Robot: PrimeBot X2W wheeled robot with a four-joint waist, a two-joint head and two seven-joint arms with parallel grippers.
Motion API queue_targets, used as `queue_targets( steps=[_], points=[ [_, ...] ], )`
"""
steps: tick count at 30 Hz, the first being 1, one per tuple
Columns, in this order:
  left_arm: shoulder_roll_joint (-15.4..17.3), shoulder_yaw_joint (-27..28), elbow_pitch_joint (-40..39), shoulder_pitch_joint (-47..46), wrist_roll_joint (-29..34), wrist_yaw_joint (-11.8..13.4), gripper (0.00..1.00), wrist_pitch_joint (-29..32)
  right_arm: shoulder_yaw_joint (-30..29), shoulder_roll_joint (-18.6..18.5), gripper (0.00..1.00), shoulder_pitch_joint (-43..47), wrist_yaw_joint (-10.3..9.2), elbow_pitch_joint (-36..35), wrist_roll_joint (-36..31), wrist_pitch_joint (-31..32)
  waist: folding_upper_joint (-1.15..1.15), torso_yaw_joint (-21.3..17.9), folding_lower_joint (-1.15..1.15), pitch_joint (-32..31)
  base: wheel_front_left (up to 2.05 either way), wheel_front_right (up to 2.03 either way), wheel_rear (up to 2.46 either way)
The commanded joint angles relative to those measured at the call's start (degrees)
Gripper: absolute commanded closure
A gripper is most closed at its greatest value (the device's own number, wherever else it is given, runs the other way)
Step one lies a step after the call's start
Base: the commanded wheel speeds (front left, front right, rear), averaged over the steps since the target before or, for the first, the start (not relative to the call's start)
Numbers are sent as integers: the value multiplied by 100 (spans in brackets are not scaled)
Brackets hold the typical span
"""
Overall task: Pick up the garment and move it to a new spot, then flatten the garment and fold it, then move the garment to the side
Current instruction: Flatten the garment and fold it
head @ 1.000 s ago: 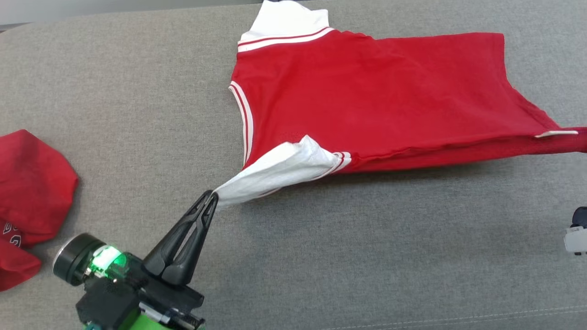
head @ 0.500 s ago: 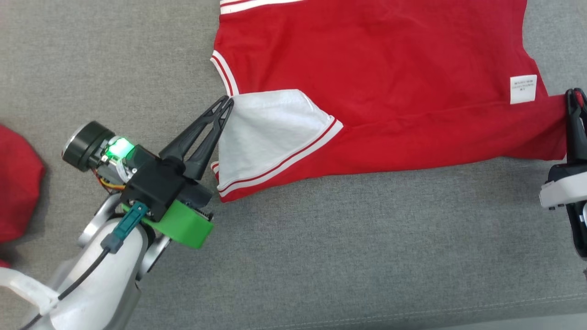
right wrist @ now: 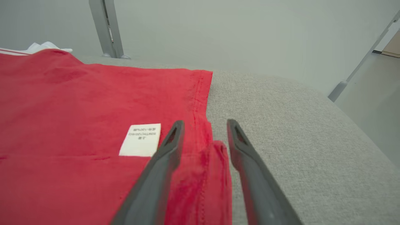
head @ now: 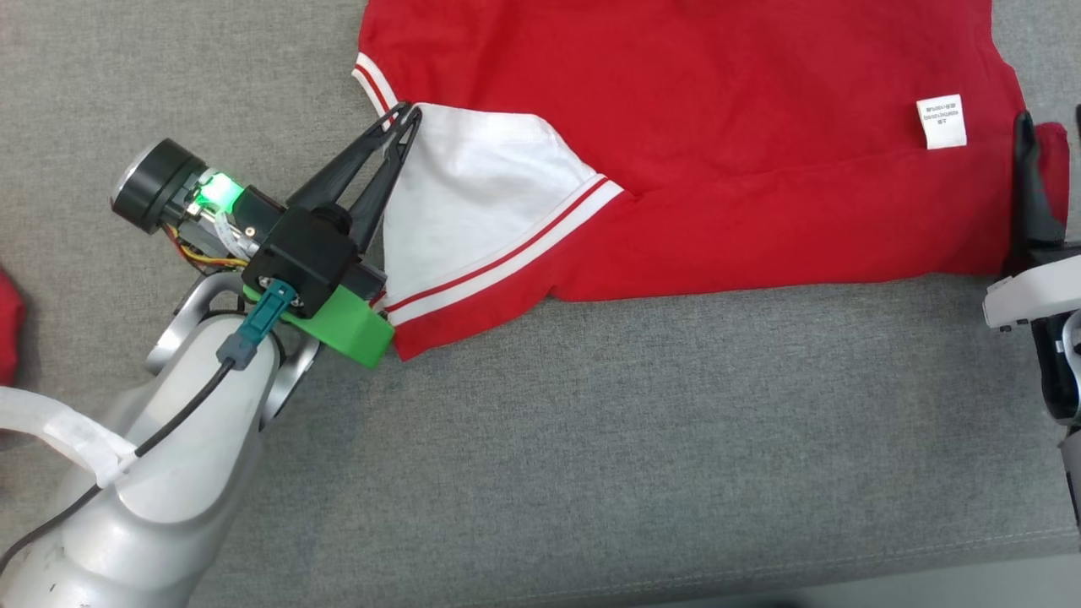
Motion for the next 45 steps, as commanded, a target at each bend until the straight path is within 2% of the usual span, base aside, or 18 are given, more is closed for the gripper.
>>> queue_targets(
  steps=[1,7,10,13,16,21,22,23,25,26,28,30,34,36,39,45],
  points=[
    [-41,57,7,20,-44,91,0,-54,-90,24,0,-18,1,-104,-70,-13,0,13,0,-59,0,0,0],
    [-260,316,-146,936,-497,500,0,-98,-539,301,0,566,1,-570,-240,-13,0,66,0,-444,0,0,0],
    [-395,451,-234,1641,-962,639,0,-26,-689,452,0,911,1,-721,-262,-13,0,94,0,-639,0,0,0],
    [-527,552,-168,2149,-1444,669,0,198,-772,556,0,1157,1,-818,-215,-13,0,119,0,-770,0,0,0],
    [-682,650,-57,2374,-1816,690,0,446,-754,631,0,1298,1,-843,-196,-13,0,96,0,-829,0,0,0],
    [-763,699,200,2328,-1975,885,0,836,-665,615,0,1316,1,-773,-149,-13,0,22,0,-832,0,0,0],
    [-823,709,194,2306,-2061,897,13,916,-647,620,0,1294,1,-768,-144,-13,0,1,0,-818,0,0,0],
    [-854,678,172,2308,-2106,858,21,989,-640,618,0,1268,1,-761,-143,-13,0,-15,0,-802,0,0,0],
    [-882,670,88,2325,-2169,825,16,1063,-648,601,0,1226,1,-752,-129,-13,0,-37,0,-779,0,0,0],
    [-870,666,44,2351,-2198,815,19,1090,-661,594,0,1208,1,-748,-128,-13,0,-48,0,-767,0,0,0],
    [-919,685,-53,2431,-2289,834,17,1103,-656,588,0,1201,1,-736,-122,-13,0,-67,0,-747,0,0,0],
    [-935,694,-103,2505,-2341,886,38,1165,-662,579,0,1185,1,-726,-118,-13,0,-73,0,-737,0,0,0],
    [-876,678,-49,2577,-2269,1096,98,1333,-666,589,0,1180,1,-722,-116,-13,0,-75,0,-733,0,0,0],
    [-880,648,-58,2631,-2301,1140,100,1475,-651,607,0,1196,1,-699,-100,-13,0,-65,0,-738,0,0,0],
    [-890,612,-209,2696,-2414,1068,100,1590,-594,622,0,1214,1,-539,-21,-13,0,-31,0,-746,0,0,0],
    [-786,656,-605,2687,-2407,1030,100,1466,-226,536,0,1050,1,404,534,-13,0,37,0,-763,0,0,0]
  ],
)
